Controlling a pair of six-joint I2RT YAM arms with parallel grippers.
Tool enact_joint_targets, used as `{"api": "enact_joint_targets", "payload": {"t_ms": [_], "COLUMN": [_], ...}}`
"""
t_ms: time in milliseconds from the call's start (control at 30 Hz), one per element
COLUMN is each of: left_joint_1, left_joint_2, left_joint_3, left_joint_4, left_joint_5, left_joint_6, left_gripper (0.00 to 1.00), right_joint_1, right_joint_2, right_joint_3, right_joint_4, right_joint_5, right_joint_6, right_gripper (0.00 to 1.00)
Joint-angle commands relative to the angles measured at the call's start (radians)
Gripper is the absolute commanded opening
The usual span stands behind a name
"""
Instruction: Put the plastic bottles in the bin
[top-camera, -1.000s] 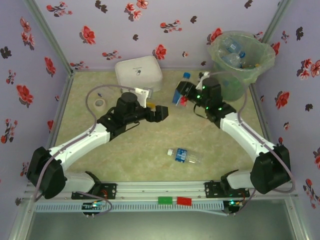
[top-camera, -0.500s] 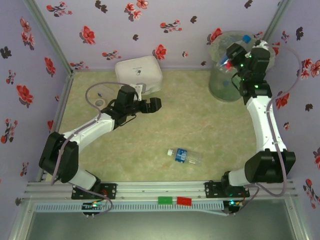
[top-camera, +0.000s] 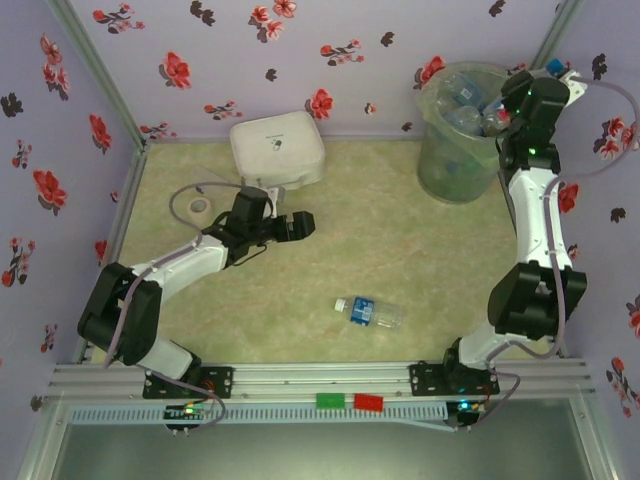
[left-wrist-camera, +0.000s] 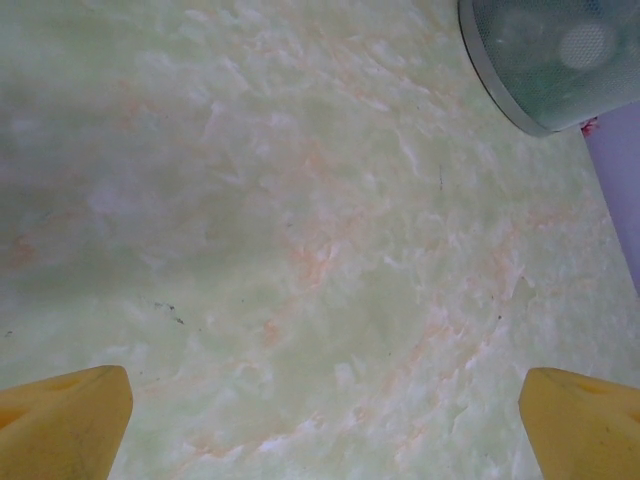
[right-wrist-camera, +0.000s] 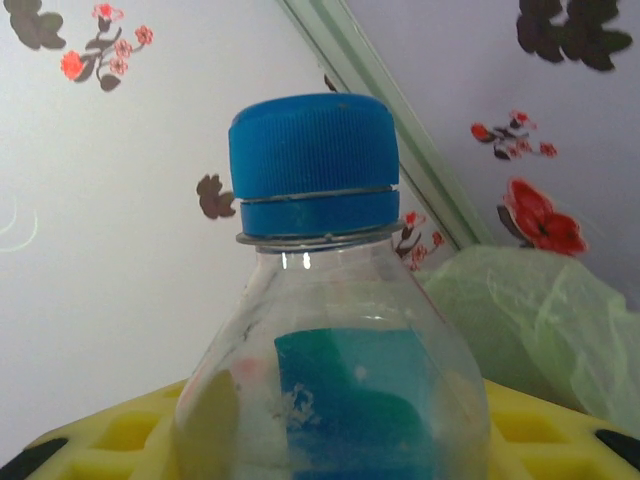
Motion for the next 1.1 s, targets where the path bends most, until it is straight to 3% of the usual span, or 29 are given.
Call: {"api": "enact_joint_targets", "payload": {"t_ms": [0, 233, 367, 533, 1067], "left_joint_1": [0.013, 0.017, 0.017, 0.017, 0.017], "left_joint_2": [-0.007, -0.003, -0.004, -0.018, -0.068], "left_joint_3": [0.011, 0.020, 0.019, 0.014, -0.012], "left_joint_4": [0.017, 0.017, 0.017, 0.014, 0.008], "left_joint_5": [0.015, 0.015, 0.014, 0.015, 0.006], "left_joint_6": [-0.008, -0.010, -0.014, -0.014, -0.020], "left_gripper": [1.00, 1.00, 1.00, 1.00, 1.00], "right_joint_1": [0.003, 0.049, 0.060, 0.075, 0.076], "right_joint_2": [0.058, 0.079, 0.081, 0.069, 0.082], "right_joint_3": [0.077, 0.109, 0.092, 0.044, -0.051], "right_joint_4": [-0.044, -0.060, -0.047, 0.003, 0.042], "right_joint_5": [0.052, 0.101, 0.047, 0.064, 0.142], "right_joint_6": [-0.085, -0.217, -0.257, -0.278, -0.166], "right_gripper": [0.45, 0.48, 0.48, 0.49, 0.52]}}
